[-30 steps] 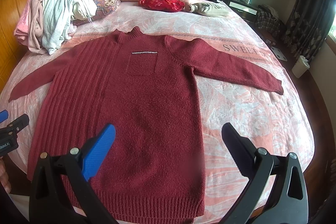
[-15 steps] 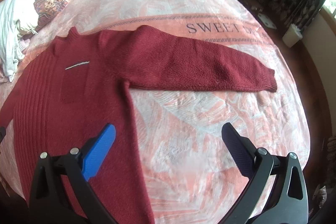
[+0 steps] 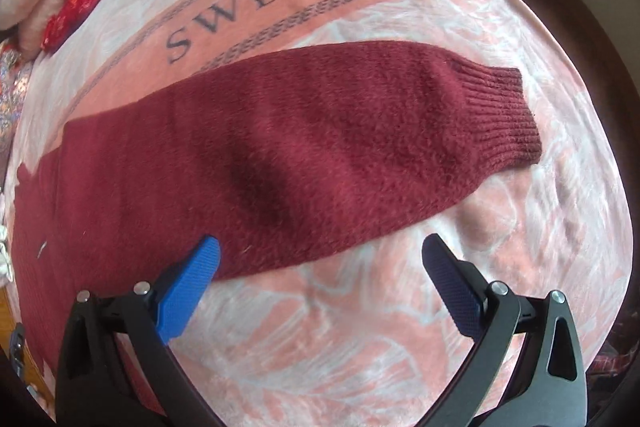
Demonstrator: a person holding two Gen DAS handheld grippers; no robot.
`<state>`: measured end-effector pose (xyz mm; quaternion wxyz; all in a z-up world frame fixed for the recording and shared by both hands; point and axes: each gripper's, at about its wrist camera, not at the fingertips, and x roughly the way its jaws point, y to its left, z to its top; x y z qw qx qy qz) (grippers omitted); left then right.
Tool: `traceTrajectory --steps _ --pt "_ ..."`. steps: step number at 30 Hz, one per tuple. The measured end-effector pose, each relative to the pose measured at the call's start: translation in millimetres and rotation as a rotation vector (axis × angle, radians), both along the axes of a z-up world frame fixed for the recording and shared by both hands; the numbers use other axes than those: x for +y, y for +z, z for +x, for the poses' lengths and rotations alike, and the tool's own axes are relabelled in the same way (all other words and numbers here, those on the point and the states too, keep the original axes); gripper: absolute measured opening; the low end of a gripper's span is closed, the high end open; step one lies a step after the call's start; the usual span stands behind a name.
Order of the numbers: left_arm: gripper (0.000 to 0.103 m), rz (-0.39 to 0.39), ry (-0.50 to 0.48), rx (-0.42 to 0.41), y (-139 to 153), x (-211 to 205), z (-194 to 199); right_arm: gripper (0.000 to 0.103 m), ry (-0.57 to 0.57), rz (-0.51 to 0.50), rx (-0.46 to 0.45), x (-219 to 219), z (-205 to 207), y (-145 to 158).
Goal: Fold small clothes
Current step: 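Grasp the cuff of the pocket-side sweater sleeve with the right gripper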
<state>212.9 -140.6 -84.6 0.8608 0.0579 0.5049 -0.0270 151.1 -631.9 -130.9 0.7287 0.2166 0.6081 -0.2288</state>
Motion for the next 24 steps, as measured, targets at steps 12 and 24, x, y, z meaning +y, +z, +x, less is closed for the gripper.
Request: traceTrajectory --steps 12,24 --pt "0.099 0.011 0.034 0.045 -25.0 4.6 16.1 0.094 -0.07 0.047 0.021 -64.3 8.7 -30.2" --pt "0.099 0.036 0.048 0.051 -30.8 13.4 16.9 0.009 0.065 -0.153 -0.099 -30.9 35.7 21.7"
